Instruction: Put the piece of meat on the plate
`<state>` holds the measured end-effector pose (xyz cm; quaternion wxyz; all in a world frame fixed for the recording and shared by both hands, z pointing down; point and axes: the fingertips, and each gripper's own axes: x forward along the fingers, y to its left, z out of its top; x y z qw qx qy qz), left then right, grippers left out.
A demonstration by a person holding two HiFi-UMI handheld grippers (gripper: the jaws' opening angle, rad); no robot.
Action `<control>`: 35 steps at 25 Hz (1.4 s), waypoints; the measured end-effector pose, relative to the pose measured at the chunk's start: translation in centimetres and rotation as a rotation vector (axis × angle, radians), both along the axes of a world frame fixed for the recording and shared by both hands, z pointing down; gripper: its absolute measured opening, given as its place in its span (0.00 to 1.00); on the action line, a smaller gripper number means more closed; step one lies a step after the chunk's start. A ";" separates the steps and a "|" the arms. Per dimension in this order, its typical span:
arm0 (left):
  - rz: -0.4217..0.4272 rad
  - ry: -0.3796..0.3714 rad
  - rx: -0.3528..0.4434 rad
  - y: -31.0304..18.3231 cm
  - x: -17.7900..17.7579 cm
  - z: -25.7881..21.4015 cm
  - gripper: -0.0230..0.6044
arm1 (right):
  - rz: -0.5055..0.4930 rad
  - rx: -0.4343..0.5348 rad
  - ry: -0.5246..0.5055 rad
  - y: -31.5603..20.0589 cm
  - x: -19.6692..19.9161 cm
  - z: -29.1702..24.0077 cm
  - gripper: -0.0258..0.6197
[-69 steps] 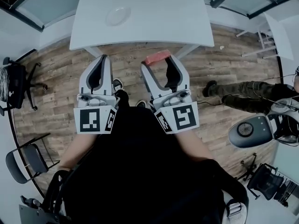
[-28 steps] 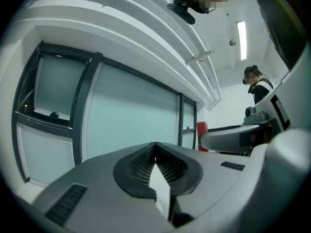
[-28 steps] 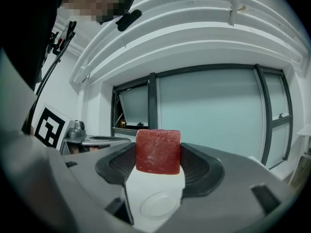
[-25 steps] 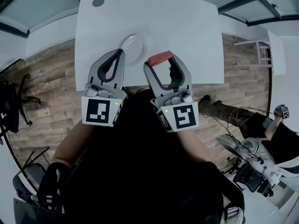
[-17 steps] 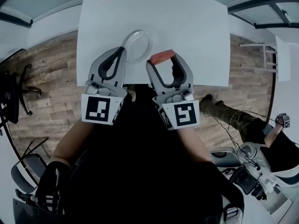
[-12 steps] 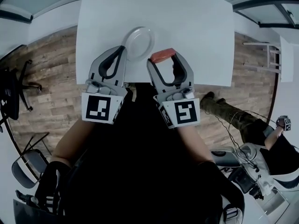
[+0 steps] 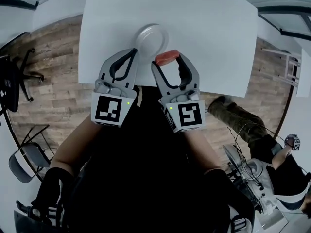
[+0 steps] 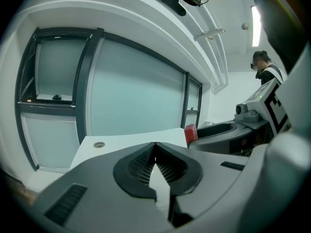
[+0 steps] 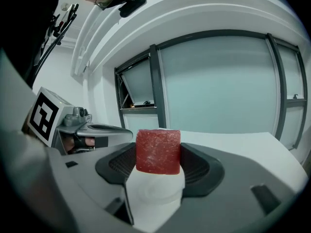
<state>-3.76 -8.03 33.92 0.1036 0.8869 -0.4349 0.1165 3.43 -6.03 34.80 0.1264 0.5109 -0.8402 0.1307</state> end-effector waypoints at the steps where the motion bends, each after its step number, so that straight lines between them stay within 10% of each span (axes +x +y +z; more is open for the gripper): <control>1: -0.005 -0.004 -0.014 0.1 -0.3 0.7 0.04 | -0.010 -0.007 0.009 -0.1 -0.4 0.6 0.48; 35: -0.186 -0.047 -0.282 -2.9 -0.8 12.2 0.04 | -0.240 -0.333 0.212 -4.0 -1.6 14.3 0.48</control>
